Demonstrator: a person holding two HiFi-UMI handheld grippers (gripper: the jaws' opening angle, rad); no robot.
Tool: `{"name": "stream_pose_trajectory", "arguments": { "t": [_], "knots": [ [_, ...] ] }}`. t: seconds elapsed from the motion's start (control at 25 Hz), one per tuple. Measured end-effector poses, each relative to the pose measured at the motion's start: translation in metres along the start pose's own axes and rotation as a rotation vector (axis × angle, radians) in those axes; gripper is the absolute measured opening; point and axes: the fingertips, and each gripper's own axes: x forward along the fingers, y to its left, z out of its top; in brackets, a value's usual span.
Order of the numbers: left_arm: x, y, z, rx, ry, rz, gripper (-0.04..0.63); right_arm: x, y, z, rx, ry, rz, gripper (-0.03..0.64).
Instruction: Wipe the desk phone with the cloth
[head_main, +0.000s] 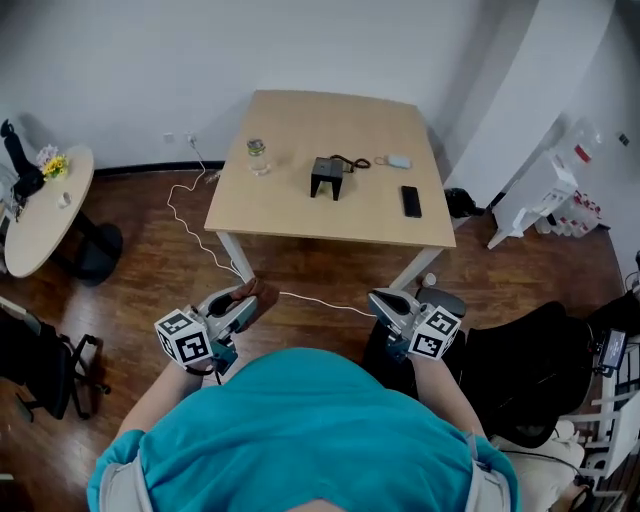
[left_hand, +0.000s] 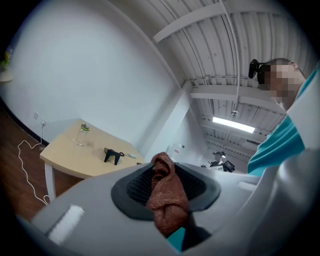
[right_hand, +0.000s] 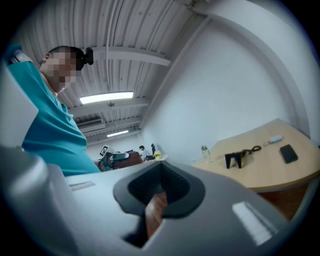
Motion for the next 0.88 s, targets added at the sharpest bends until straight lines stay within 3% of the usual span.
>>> {"name": "stream_pose_trajectory", "arguments": {
  "t": [0.32,0.88],
  "knots": [
    [-0.025,0.013,-0.011,-0.043,-0.001,-0.033,0.13,0.027,0.027,-0.003,-0.038,0.026,-0.031,0.0],
    [-0.026,0.005,-0.009,-0.065,-0.057,-0.037,0.13,0.029,0.034,0.0,-0.056,0.039,-0.024,0.0]
  ]
}}
